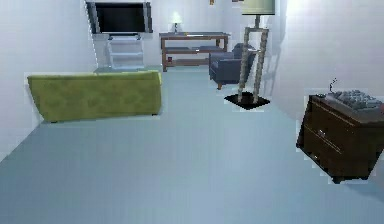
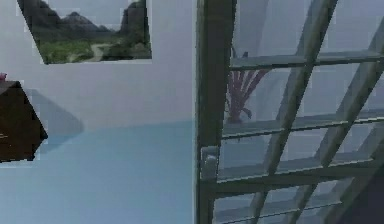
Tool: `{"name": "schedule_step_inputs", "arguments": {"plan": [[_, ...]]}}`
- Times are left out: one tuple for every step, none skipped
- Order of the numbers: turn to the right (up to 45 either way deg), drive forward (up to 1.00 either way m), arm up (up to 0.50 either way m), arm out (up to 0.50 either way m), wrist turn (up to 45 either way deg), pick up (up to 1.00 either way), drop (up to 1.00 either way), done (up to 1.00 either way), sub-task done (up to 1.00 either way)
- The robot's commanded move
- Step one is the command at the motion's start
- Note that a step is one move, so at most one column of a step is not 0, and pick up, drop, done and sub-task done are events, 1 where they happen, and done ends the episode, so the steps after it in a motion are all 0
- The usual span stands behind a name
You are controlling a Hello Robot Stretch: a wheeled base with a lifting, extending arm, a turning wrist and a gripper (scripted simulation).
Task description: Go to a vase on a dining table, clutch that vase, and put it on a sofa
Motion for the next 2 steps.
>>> {"name": "schedule_step_inputs", "arguments": {"plan": [[0.0, 1.00, 0.00, 0.00, 0.0, 0.00, 0.00, 0.00, 0.00], [0.0, 1.00, 0.00, 0.00, 0.0, 0.00, 0.00, 0.00, 0.00]]}}
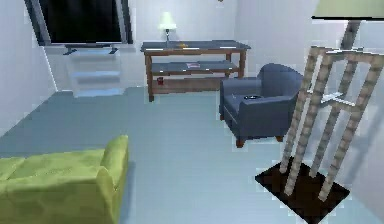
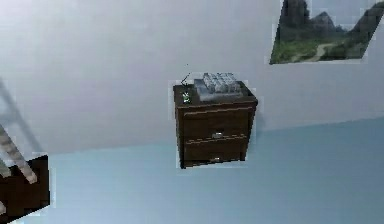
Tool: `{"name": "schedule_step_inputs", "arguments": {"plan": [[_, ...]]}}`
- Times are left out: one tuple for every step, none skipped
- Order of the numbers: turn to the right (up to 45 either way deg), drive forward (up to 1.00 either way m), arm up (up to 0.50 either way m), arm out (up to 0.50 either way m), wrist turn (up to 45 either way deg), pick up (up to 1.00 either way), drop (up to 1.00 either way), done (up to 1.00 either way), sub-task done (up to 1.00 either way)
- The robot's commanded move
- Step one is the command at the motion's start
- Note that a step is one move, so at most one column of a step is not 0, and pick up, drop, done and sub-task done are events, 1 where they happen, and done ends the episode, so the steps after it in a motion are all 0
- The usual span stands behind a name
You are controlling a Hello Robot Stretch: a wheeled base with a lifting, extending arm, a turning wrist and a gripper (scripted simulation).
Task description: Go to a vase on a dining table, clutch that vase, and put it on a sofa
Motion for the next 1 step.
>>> {"name": "schedule_step_inputs", "arguments": {"plan": [[6.0, 0.00, 0.00, 0.00, 0.0, 0.00, 0.00, 0.00, 0.00]]}}
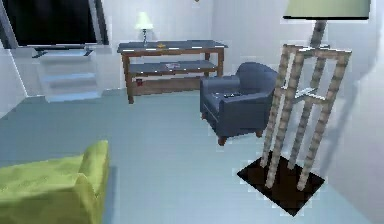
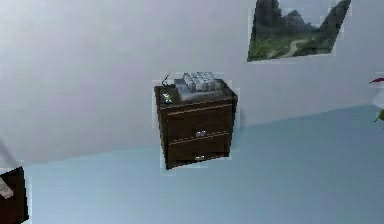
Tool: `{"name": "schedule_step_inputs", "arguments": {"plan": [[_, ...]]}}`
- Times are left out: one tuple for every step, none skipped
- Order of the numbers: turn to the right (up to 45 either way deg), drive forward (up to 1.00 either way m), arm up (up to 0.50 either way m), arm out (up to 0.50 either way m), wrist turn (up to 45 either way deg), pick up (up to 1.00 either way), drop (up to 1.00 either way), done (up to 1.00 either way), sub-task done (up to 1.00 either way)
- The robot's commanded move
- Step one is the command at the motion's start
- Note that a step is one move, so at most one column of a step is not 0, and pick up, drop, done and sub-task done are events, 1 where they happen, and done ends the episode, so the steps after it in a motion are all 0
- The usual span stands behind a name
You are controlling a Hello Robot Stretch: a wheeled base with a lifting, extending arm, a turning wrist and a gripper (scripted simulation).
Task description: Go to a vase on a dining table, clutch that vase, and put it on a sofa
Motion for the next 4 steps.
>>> {"name": "schedule_step_inputs", "arguments": {"plan": [[0.0, 0.75, 0.00, 0.00, 0.0, 0.00, 0.00, 0.00, 0.00], [-12.0, 0.00, 0.00, 0.00, 0.0, 0.00, 0.00, 0.00, 0.00], [-3.0, 0.00, 0.00, 0.00, 0.0, 0.00, 0.00, 0.00, 0.00], [0.0, 1.00, 0.00, 0.00, 0.0, 0.00, 0.00, 0.00, 0.00]]}}
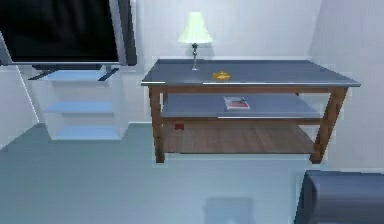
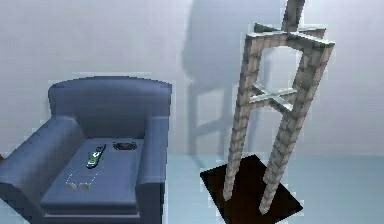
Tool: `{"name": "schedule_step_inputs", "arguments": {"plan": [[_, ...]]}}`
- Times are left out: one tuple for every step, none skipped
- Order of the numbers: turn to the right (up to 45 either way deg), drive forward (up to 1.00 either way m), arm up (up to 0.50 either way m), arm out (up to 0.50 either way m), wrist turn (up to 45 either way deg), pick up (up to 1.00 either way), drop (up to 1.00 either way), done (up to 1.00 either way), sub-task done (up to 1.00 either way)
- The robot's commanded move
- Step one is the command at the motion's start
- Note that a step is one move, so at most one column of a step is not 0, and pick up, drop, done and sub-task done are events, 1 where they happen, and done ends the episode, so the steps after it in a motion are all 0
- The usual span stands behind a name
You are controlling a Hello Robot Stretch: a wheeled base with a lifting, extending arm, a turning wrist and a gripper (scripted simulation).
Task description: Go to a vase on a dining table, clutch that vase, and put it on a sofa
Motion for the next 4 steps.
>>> {"name": "schedule_step_inputs", "arguments": {"plan": [[9.0, 0.00, 0.00, 0.00, 0.0, 0.00, 0.00, 0.00, 0.00], [0.0, 0.05, 0.00, 0.00, 0.0, 0.00, 0.00, 0.00, 0.00], [-30.0, 0.00, 0.00, 0.00, 0.0, 0.00, 0.00, 0.00, 0.00], [0.0, 0.90, 0.00, 0.00, 0.0, 0.00, 0.00, 0.00, 0.00]]}}
